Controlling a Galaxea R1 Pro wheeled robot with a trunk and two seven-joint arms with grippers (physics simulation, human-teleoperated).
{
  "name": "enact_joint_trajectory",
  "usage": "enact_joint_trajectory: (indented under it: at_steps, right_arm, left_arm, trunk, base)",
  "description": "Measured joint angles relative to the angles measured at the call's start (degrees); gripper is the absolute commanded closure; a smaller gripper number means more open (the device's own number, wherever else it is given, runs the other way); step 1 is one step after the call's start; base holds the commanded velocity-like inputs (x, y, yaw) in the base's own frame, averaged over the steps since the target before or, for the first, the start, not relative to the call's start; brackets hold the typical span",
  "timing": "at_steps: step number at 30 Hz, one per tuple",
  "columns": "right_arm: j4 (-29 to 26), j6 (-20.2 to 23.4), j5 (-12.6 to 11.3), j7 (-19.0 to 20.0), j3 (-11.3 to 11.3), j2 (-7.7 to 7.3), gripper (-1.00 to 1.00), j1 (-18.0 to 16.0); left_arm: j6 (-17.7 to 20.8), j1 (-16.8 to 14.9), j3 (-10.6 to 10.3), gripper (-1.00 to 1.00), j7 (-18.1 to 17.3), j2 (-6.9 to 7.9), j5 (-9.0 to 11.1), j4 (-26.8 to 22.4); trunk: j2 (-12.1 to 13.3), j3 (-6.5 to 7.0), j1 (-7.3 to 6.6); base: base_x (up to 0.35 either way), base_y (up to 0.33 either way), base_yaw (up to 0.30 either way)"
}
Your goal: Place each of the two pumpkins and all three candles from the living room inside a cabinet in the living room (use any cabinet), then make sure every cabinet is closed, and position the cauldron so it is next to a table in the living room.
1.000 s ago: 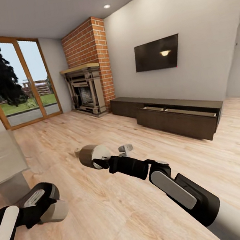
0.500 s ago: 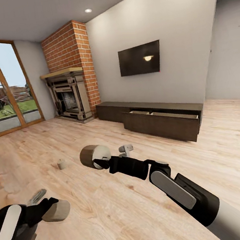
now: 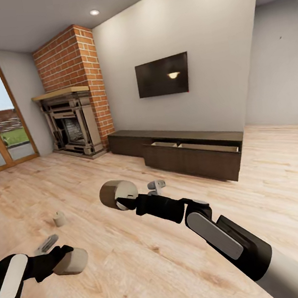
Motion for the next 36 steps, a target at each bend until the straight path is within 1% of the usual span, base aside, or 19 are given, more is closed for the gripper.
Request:
enact_joint_trajectory:
  at_steps: [7, 18, 26, 27, 29, 31, 34, 35, 36]
  right_arm:
    - [0.0, -0.2, -0.1, 0.0, 0.0, -0.06, 1.0, 0.0]
    - [0.0, -0.2, 0.1, -0.9, 0.0, -0.01, 1.0, 0.0]
    - [2.2, -0.1, 0.1, -1.1, -0.2, -0.04, 1.0, 0.0]
    - [2.4, 0.0, 0.1, -1.2, -0.3, -0.02, 1.0, 0.0]
    - [2.8, 0.3, 0.3, -1.6, -1.4, -0.02, 1.0, 0.0]
    - [3.0, 0.6, 0.4, -2.6, -2.6, -0.03, 1.0, 0.0]
    - [2.7, 0.9, -0.2, -5.1, -3.3, -0.01, 1.0, 0.0]
    - [2.6, 1.0, -0.7, -6.6, -3.4, 0.0, 1.0, 0.0]
    - [2.4, 1.2, -1.4, -10.6, -3.5, -0.01, 1.0, 0.0]
  left_arm:
    - [0.0, 0.0, -0.6, 1.0, 0.0, 0.0, 0.0, 0.0]
    - [0.0, 0.0, -0.7, 1.0, 0.0, 0.0, 0.0, 0.0]
    - [0.0, 0.0, -1.1, 1.0, 0.0, -0.01, 0.0, 0.0]
    - [0.0, 0.0, -1.2, 1.0, 0.0, -0.01, 0.0, 0.0]
    - [0.0, 0.0, -1.2, 1.0, 0.0, -0.01, 0.0, 0.0]
    - [0.0, 0.0, -1.2, 1.0, 0.0, -0.01, 0.0, 0.0]
    - [0.0, 0.0, -1.3, 1.0, 0.0, -0.01, 0.0, 0.0]
    - [0.0, 0.0, -1.3, 1.0, 0.0, -0.01, 0.0, 0.0]
    - [0.0, 0.0, -1.3, 1.0, 0.0, -0.01, -0.1, -0.1]
  trunk:
    - [0.0, 0.0, 0.0]
    - [0.0, 0.0, 0.0]
    - [0.0, 0.0, 0.0]
    - [0.0, 0.0, 0.0]
    - [0.0, 0.0, 0.0]
    - [0.0, 0.0, 0.0]
    - [0.0, 0.0, 0.0]
    - [0.0, 0.0, 0.0]
    - [0.0, 0.0, 0.0]
  base:
    - [0.329, 0.0, -0.001]
    - [0.329, 0.0, -0.004]
    - [0.329, 0.0, -0.234]
    - [0.329, 0.0, -0.287]
    - [0.329, 0.0, -0.29]
    - [0.329, 0.0, -0.291]
    - [0.328, 0.0, -0.292]
    - [0.319, 0.0, -0.287]
    - [0.315, 0.0, -0.285]
